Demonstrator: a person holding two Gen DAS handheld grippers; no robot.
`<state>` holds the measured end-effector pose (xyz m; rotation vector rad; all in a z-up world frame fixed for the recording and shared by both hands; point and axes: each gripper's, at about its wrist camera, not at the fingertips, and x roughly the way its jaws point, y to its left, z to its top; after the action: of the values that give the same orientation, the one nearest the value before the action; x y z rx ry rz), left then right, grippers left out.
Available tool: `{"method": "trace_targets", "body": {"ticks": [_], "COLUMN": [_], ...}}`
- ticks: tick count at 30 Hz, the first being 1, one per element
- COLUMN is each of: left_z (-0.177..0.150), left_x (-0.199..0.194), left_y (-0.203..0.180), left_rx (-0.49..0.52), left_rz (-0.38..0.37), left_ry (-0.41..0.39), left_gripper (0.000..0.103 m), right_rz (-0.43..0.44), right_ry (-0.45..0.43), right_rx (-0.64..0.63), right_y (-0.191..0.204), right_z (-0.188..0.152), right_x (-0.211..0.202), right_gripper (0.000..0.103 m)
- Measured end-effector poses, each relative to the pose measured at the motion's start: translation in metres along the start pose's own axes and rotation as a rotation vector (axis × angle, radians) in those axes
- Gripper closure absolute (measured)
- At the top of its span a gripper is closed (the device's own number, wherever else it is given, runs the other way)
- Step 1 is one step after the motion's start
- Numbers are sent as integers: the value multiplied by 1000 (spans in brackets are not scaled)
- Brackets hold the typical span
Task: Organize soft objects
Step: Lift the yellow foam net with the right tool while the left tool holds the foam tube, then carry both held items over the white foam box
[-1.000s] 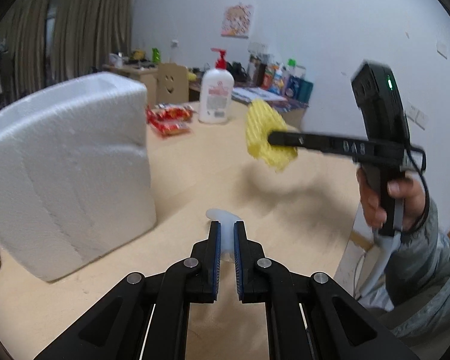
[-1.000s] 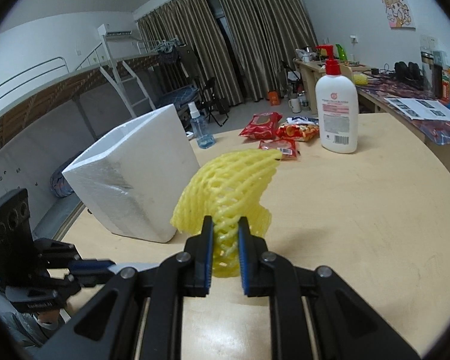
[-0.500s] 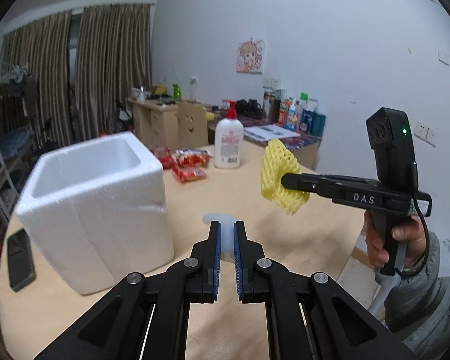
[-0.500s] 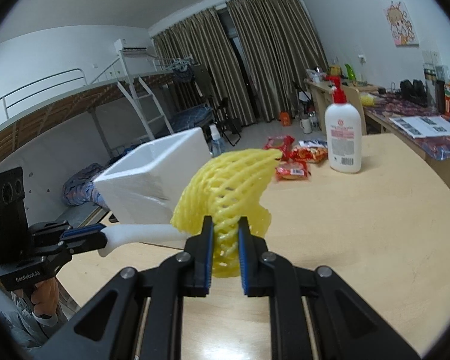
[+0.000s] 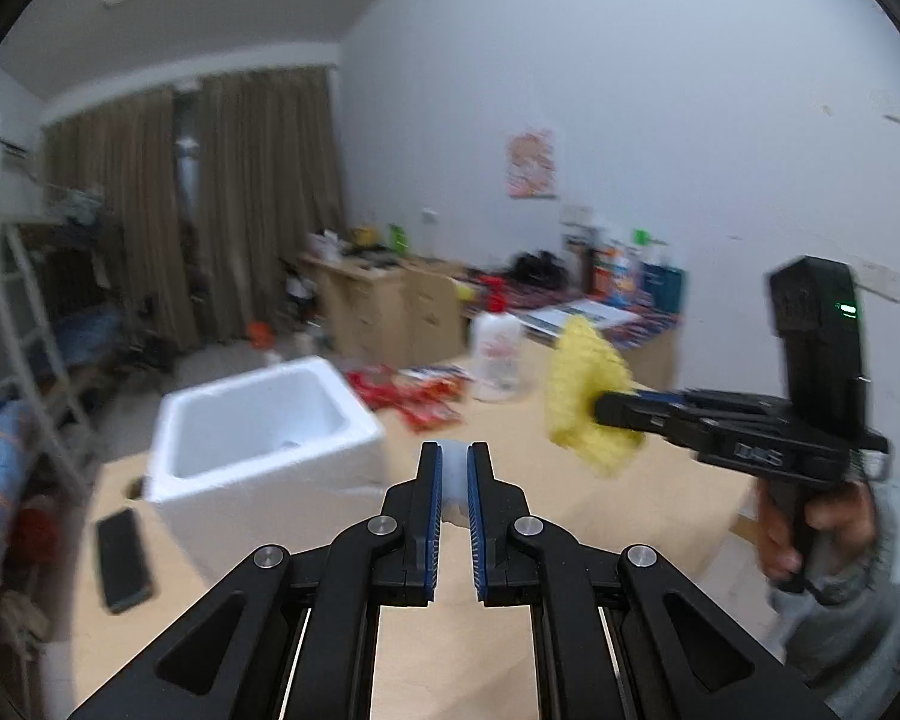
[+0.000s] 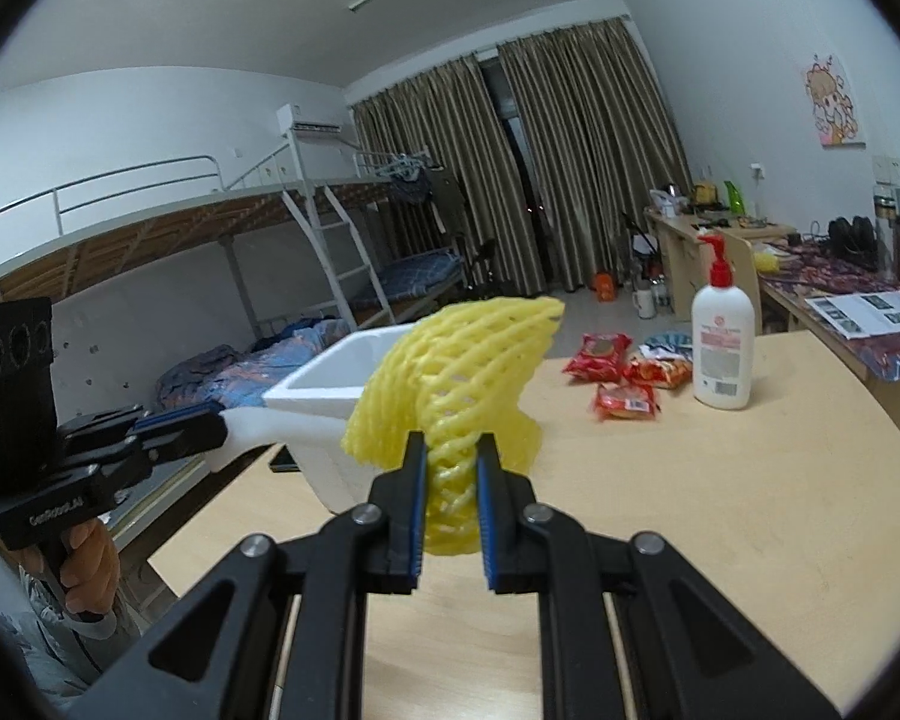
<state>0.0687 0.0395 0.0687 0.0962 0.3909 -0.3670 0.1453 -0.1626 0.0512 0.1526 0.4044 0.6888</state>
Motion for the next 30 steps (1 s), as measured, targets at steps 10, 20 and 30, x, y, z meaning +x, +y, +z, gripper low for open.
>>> {"method": "trace_targets", "body": {"ticks": [10, 20, 30], "left_z": [3, 3, -17], "left_x": [-30, -43, 2], "left_y": [1, 6, 40], "left_rx": [0, 13, -56], "left_rz": [167, 218, 177], "left_ry": [-97, -136, -21], "left_gripper": [94, 100, 101], "right_rz": [40, 85, 43], "right_ry": [-58, -62, -24], "right_rx": [-50, -100, -75], "right_y": [29, 46, 37], "right_z": [6, 9, 2], "right_x": [-10, 1, 20], "right_gripper": [85, 85, 85]}}
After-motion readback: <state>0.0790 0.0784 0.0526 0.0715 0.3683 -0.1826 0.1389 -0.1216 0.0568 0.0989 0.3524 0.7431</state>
